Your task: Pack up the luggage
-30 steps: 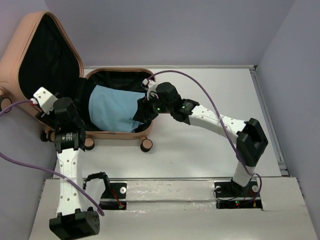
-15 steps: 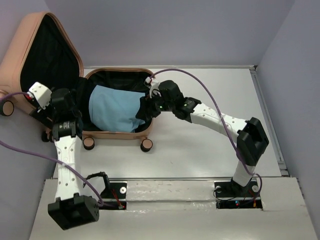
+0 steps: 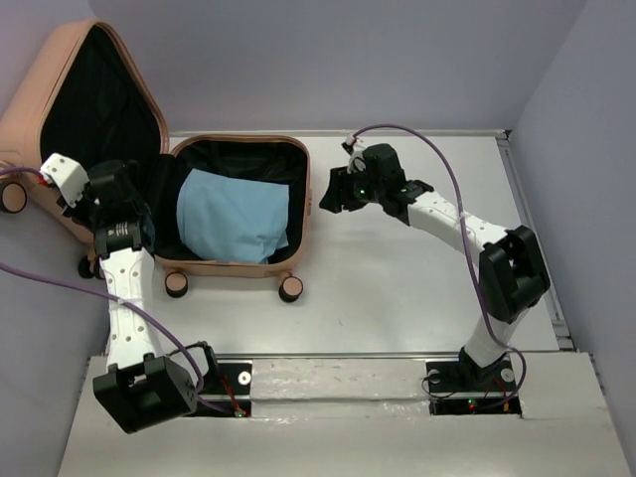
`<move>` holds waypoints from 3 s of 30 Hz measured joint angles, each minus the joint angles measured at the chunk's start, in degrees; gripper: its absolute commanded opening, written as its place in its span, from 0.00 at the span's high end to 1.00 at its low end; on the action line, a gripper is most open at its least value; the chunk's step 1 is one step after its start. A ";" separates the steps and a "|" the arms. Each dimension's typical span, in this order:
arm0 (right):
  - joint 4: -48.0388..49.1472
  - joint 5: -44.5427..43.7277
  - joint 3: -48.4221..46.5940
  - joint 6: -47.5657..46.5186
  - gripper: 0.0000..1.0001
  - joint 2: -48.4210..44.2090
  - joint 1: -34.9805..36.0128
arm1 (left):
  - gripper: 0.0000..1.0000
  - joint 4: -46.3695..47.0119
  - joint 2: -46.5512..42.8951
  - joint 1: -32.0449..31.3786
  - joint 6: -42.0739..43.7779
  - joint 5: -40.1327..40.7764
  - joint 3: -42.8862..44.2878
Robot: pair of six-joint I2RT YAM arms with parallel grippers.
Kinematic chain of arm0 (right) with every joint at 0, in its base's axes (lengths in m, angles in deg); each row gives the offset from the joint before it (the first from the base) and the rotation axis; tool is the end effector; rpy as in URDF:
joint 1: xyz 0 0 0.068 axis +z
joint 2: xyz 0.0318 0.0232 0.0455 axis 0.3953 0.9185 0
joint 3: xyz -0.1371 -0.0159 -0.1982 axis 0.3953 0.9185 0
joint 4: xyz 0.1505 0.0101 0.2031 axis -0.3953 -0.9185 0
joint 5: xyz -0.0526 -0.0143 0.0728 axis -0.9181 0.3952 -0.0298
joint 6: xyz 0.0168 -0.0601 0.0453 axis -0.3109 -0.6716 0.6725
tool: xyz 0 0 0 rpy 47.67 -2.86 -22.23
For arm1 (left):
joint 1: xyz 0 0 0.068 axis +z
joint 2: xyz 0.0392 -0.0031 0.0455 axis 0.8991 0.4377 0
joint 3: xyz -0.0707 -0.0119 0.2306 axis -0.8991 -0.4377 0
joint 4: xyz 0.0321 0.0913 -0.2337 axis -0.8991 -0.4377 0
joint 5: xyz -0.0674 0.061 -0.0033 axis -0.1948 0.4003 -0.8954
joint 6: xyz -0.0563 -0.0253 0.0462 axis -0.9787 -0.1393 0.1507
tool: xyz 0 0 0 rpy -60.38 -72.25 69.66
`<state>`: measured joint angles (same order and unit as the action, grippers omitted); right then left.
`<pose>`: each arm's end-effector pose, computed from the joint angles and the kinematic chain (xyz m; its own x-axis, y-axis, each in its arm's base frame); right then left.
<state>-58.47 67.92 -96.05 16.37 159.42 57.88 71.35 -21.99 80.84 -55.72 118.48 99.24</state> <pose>0.3341 0.2578 0.2440 -0.6330 -0.0856 -0.7694 -0.6137 0.6614 0.4312 0.2387 0.1233 0.3545 0.0094 -0.1784 -0.9839 -0.9152 0.3949 -0.0804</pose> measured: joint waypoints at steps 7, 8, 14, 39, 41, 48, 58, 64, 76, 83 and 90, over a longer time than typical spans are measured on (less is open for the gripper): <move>1.44 -0.55 0.83 2.69 0.22 2.14 -3.10 | 0.94 3.65 -4.46 -6.45 1.33 1.46 -4.09; 1.86 -0.02 0.83 3.30 0.22 2.93 -2.86 | 0.94 4.26 -5.95 -9.07 2.43 2.86 -5.31; 7.91 5.66 0.83 9.73 0.29 9.03 -1.64 | 0.94 6.19 -16.35 -23.91 8.39 6.32 -11.23; 14.73 -5.84 3.63 16.61 0.93 11.21 -3.96 | 0.01 1.33 -9.33 -63.87 14.82 -71.25 -8.68; 16.35 -4.96 4.50 16.44 0.93 10.97 -4.17 | 0.01 2.21 -10.51 -63.89 13.40 -75.82 -6.25; 18.95 -5.95 10.54 14.82 0.93 6.91 -4.26 | 0.02 6.54 -11.19 -59.80 7.41 -68.04 2.16; 11.13 -5.66 20.52 8.83 0.32 -5.05 -11.19 | 0.02 6.99 0.46 -29.64 -7.23 -50.66 -0.33; 4.07 -9.84 24.09 4.07 0.51 -12.68 -15.28 | 0.04 9.60 2.69 -17.44 -13.57 -49.00 -3.10; 3.39 -13.84 21.42 5.05 0.93 -16.44 -18.08 | 0.27 23.45 5.66 -5.77 -28.09 -48.22 -26.25; 1.97 -12.50 15.76 5.01 0.93 -1.11 -17.70 | 0.31 29.05 13.81 -7.39 -30.82 -49.24 -29.20; -1.73 -10.95 1.90 2.08 0.93 10.71 -15.61 | 0.30 35.10 11.15 -14.93 -32.20 -38.75 -33.86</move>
<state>-60.19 56.97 -94.15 18.45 170.13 42.27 106.46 -10.85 65.91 -87.91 79.73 65.38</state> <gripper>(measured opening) 0.071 0.690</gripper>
